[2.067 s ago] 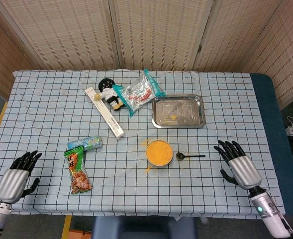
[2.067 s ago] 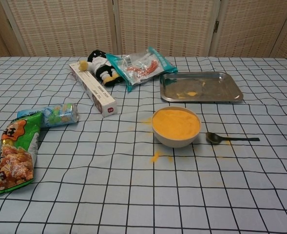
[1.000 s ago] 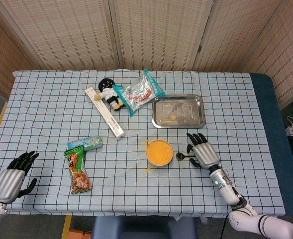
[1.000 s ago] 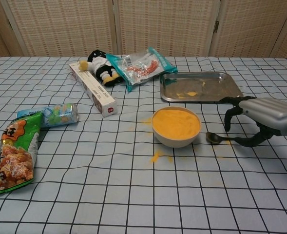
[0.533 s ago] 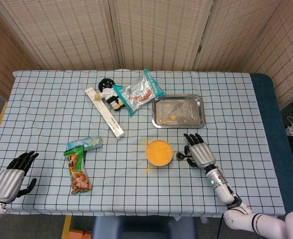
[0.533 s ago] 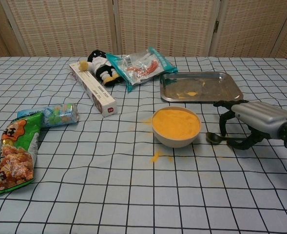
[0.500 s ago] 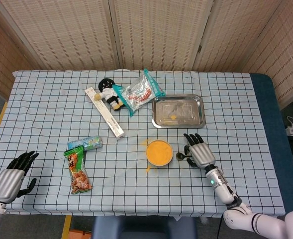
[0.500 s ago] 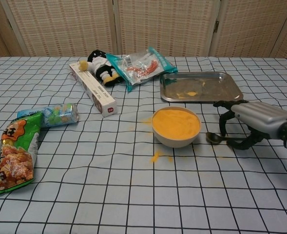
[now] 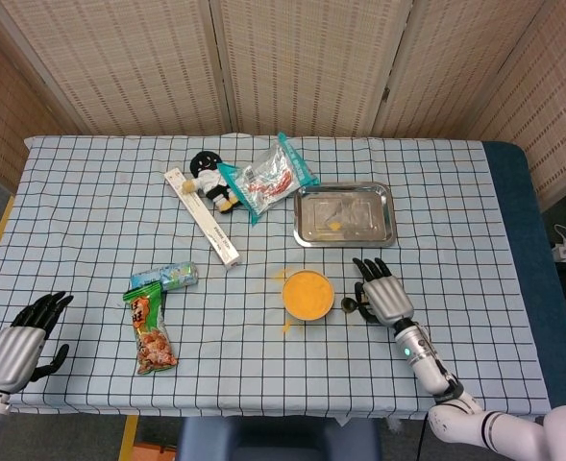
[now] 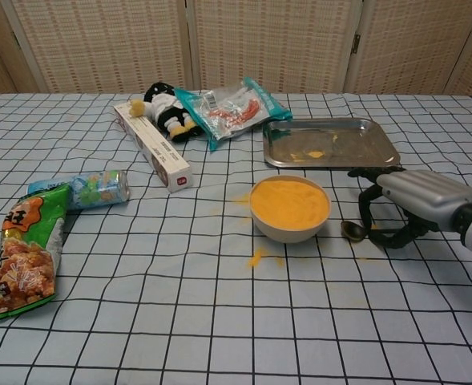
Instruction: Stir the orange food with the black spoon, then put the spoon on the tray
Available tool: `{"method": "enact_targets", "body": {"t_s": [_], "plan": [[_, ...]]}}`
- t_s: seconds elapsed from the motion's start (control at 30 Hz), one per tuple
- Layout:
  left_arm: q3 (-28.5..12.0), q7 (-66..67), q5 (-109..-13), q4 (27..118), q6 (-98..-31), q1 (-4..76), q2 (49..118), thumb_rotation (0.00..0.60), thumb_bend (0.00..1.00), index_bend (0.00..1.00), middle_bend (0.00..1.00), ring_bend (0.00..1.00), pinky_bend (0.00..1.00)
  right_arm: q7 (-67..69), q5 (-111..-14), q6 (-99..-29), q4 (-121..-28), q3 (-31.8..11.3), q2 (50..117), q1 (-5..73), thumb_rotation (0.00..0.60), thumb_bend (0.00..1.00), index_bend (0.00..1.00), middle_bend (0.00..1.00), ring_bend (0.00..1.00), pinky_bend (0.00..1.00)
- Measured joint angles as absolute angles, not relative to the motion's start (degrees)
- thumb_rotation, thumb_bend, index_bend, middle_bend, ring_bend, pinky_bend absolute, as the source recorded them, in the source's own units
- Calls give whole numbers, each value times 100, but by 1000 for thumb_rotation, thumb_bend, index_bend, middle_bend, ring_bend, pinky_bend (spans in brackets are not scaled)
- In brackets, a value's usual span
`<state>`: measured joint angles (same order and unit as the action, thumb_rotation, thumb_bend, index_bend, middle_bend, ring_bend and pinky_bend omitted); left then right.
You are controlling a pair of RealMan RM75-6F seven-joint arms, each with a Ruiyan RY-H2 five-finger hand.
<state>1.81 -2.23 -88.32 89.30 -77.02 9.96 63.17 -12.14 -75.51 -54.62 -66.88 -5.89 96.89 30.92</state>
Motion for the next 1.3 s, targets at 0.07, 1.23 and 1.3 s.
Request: {"method": "enact_targets", "body": {"t_s": [0.07,1.23,1.3], "plan": [[182,-222,-8837,8934,-7713,991,6316,600,446,0,0,0,131,-1235,-7533,-5455,-6686,-580,9695,3094,600,316,568,0,0,0],[199,-266,-8939,8952,-7757,996,6310,600,446,0,0,0,131,-1646,-7640,-6066,-8052,-946,9022,3234,600,419,643,0,0,0],[201,-268,-8943,8951,-7751,999,6309,600,446,0,0,0,131,-1736,-7542,-5913,-8034,-1040,9121,3393,600,420,639,0,0,0]]}}
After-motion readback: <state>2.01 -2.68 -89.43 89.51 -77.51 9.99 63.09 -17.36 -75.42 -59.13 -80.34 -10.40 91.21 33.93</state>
